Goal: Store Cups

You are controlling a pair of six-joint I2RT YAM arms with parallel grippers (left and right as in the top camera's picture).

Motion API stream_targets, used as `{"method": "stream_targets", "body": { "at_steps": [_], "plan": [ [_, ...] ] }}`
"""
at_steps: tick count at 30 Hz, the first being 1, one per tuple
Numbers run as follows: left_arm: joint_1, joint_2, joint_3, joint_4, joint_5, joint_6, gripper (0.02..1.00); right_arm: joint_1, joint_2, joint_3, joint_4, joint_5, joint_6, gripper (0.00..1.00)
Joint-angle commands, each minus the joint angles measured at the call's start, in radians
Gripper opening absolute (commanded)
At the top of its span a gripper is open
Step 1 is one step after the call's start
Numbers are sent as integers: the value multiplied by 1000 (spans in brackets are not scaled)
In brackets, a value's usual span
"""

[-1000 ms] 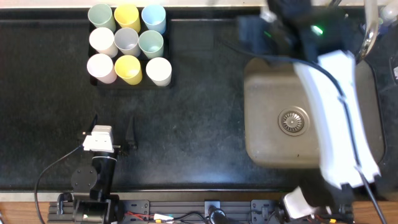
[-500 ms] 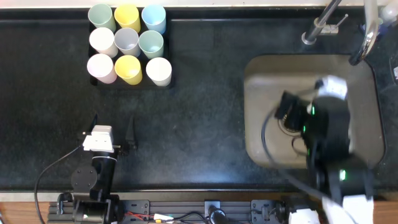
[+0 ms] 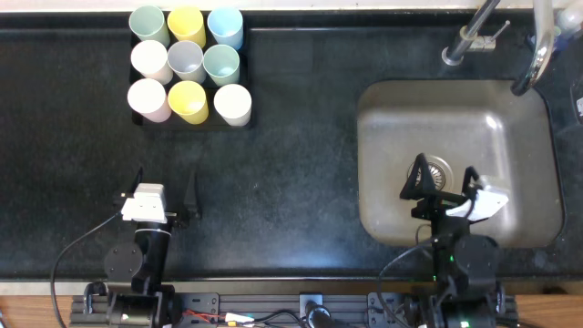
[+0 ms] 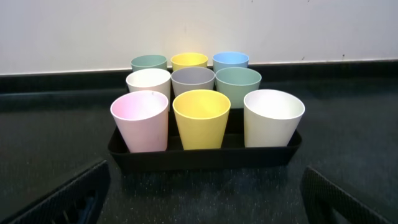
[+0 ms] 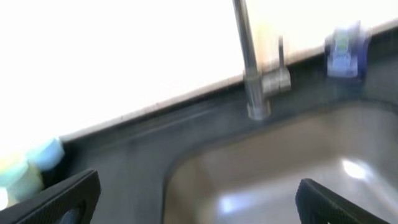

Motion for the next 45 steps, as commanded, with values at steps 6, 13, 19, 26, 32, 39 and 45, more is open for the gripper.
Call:
{"method": "stream_targets", "body": {
  "at_steps": [6,13,19,26,32,39,45],
  "plan": [
    [4,-8,-3,-1,12,19,998,-113,-65,-146,143,2,3,996],
    [4,-8,-3,-1,13,19,1000,-113,-163,-240,178,2,3,998],
    [4,-8,-3,-1,12,19,998,-113,-163,-240,174,2,3,998],
    [4,-8,-3,-1,12,19,998,-113,-163,-240,175,2,3,996],
    [4,-8,-3,-1,12,19,998,-113,-163,-240,175,2,3,998],
    [4,-8,-3,-1,12,19,998,-113,-163,-240,176,13,-90,998],
    [4,-8,-3,-1,12,19,998,-113,-163,-240,156,-183,-368,996]
  ]
}}
